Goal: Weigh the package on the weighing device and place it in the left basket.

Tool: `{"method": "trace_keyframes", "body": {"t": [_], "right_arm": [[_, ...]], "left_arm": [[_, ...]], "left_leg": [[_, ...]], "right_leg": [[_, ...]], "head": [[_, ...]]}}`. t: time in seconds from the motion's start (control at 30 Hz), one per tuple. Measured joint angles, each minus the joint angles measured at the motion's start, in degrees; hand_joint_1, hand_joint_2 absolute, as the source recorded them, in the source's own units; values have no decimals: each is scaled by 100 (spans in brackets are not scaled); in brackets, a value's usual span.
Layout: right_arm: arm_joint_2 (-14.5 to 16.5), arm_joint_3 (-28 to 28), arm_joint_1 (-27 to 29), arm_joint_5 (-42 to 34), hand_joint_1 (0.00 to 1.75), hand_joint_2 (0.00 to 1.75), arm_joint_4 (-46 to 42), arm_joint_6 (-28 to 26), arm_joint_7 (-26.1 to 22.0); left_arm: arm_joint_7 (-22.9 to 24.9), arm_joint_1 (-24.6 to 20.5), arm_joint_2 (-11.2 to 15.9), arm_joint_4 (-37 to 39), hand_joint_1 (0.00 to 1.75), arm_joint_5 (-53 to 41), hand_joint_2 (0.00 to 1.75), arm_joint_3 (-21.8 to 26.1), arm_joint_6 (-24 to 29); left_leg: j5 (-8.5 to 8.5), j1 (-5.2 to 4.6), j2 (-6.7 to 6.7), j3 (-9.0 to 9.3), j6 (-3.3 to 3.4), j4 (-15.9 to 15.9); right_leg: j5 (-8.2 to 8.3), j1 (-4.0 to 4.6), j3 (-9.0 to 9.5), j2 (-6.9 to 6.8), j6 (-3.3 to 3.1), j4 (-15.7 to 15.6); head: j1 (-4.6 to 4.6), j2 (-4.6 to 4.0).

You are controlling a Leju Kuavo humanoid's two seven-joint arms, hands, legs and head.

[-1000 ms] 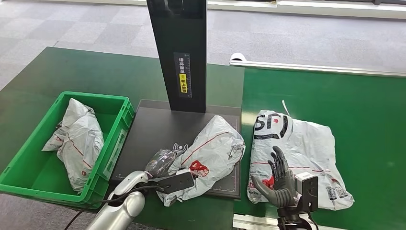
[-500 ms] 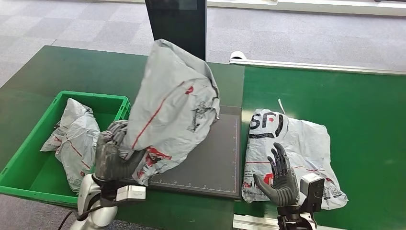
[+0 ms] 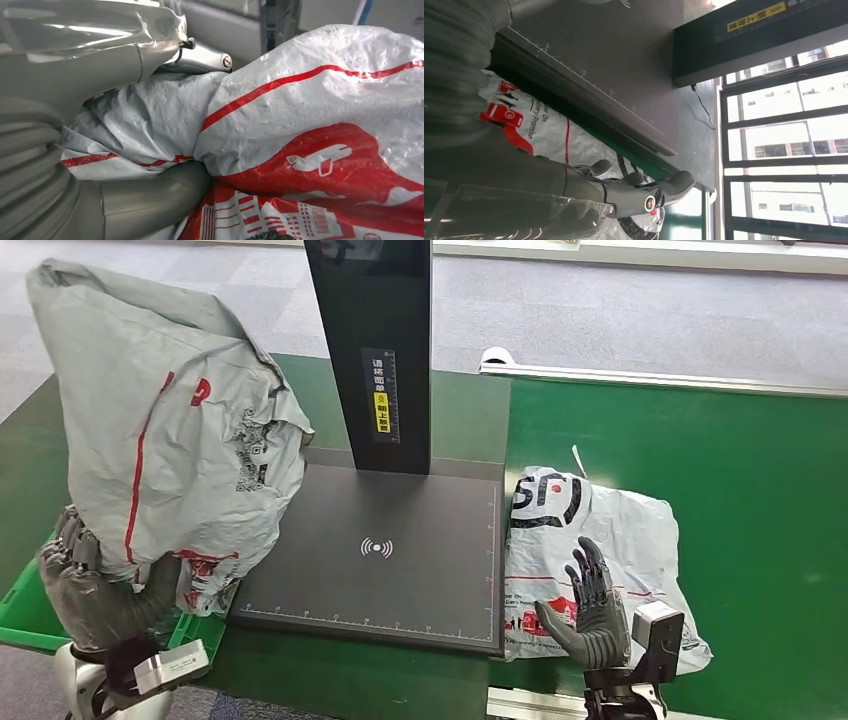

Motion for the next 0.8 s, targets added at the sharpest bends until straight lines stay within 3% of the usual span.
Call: {"method": "trace_keyframes", "body": {"t": [0.07,0.23,0.4,0.6,0.8], "right_arm": [[43,-66,70,66,0,175,-69,-30,41],[181,-277,255,241,0,175,-281,-2,129],[253,-388,282,282,0,175,-359,46,164],[317,-429,283,391,0,175,-363,91,197],[351,-465,278,411,0,175,-365,147,264]], "left_arm": [[282,-33,-192,11,175,-595,175,420,4],[1815,-131,-320,327,175,-1303,175,1304,-347],[2066,-149,-330,560,175,-1340,175,1621,-494],[2851,-142,-358,757,175,-877,175,1983,-1056],[3107,-142,-381,920,174,-888,175,2351,-1523]], "left_leg": [[0,0,0,0,0,0],[-2,8,4,0,-3,-1],[-1,9,5,-1,-4,-1],[-2,8,6,-3,-4,0],[-2,9,6,-4,-4,-1]], "right_leg": [[0,0,-2,1,0,0],[0,8,-9,11,-1,0],[0,10,-7,11,-1,0],[0,9,-8,13,-1,0],[0,9,-9,13,-1,0]], "head": [[1,-1],[-1,-1],[2,0],[1,0],[0,0]]}}
